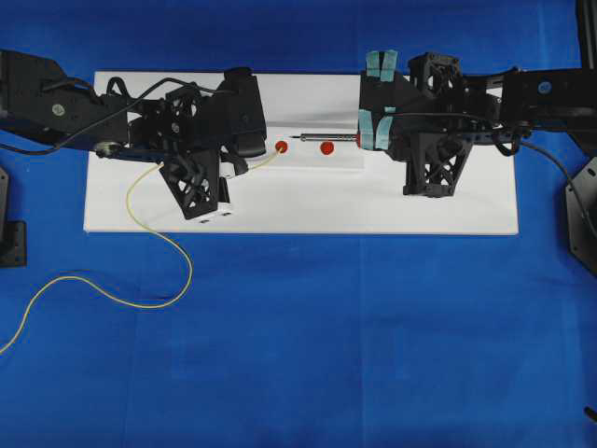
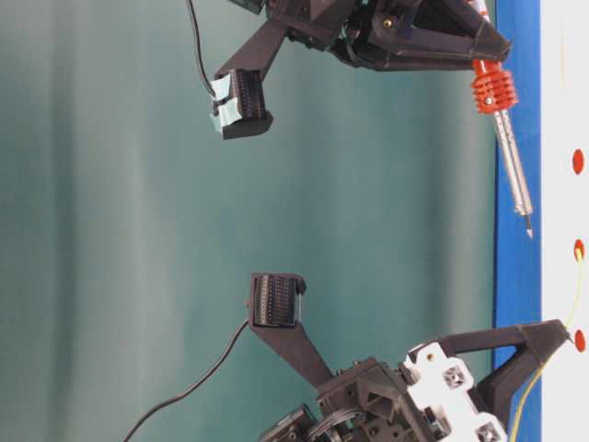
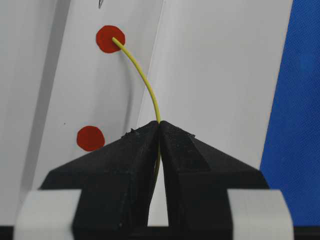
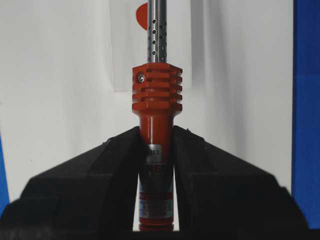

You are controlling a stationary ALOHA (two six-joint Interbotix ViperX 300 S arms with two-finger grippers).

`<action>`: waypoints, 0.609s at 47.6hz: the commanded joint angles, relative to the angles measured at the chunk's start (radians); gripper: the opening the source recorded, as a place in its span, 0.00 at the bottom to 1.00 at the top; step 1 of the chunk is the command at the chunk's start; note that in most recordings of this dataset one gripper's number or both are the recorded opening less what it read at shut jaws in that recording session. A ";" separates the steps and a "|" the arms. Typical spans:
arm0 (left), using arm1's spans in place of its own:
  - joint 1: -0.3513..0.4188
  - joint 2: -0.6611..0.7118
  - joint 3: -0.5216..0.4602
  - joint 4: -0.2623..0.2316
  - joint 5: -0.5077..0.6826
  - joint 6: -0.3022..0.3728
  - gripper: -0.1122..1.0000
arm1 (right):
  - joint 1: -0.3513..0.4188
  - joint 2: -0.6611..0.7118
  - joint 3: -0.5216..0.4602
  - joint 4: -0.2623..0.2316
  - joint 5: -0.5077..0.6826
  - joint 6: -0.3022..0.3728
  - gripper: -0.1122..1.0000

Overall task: Touch the tip of the soldering iron to the tip of the solder at the mark.
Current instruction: 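Move the solder tip to the middle red dot and bring the iron tip to it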

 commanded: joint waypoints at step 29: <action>0.000 -0.012 -0.020 0.000 0.002 -0.008 0.12 | -0.002 0.087 -0.060 -0.003 -0.012 -0.008 0.16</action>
